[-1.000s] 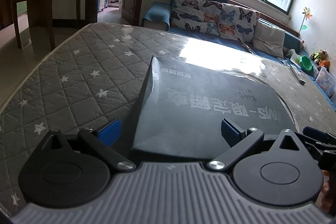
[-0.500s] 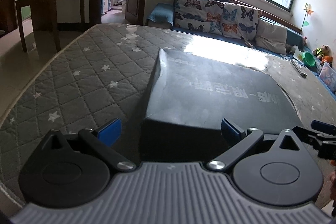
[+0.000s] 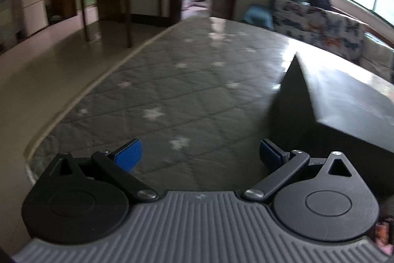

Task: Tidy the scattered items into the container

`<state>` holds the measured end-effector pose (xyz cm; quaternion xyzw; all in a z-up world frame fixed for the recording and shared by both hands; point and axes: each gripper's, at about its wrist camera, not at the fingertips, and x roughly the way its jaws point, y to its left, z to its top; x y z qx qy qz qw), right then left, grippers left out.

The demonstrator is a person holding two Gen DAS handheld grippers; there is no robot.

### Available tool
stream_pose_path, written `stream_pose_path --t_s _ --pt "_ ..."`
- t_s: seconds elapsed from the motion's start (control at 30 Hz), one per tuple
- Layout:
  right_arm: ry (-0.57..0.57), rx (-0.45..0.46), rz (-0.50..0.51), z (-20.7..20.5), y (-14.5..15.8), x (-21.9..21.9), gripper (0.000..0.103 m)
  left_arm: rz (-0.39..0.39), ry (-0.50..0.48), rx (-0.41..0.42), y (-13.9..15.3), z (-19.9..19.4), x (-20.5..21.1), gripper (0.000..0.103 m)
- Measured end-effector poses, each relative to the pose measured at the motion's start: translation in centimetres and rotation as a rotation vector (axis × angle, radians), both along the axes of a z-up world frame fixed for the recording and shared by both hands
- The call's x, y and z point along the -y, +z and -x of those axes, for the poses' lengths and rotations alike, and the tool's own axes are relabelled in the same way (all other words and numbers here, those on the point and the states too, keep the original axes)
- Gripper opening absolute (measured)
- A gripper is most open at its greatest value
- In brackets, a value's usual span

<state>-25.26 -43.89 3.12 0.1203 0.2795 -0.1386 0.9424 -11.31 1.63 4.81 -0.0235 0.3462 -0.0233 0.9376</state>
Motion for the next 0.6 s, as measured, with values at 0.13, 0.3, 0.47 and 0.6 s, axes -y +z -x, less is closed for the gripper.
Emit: stream_pose_path --t_s 0.13,0.3,0.47,0.6 --pt "-0.083 -0.018 0.041 0.5 -0.3 2.3 0.103 -0.038 0.106 -0.003 -0.8 -2.0 -1.7 0.1" --pt "-0.189 -0.022 0.053 0.6 -1.0 5.6 0.103 -0.043 0.215 0.004 -1.4 -3.7 -3.6 0.1" --pt "-0.272 -0.003 0.057 0.4 -1.8 8.8 0.103 -0.054 0.248 0.02 -1.8 -5.1 -3.8 0.1" --pt "-0.31 -0.001 0.066 -0.1 -3.1 11.0 0.103 -0.063 0.263 0.017 -2.6 -5.9 -3.5 0.1"
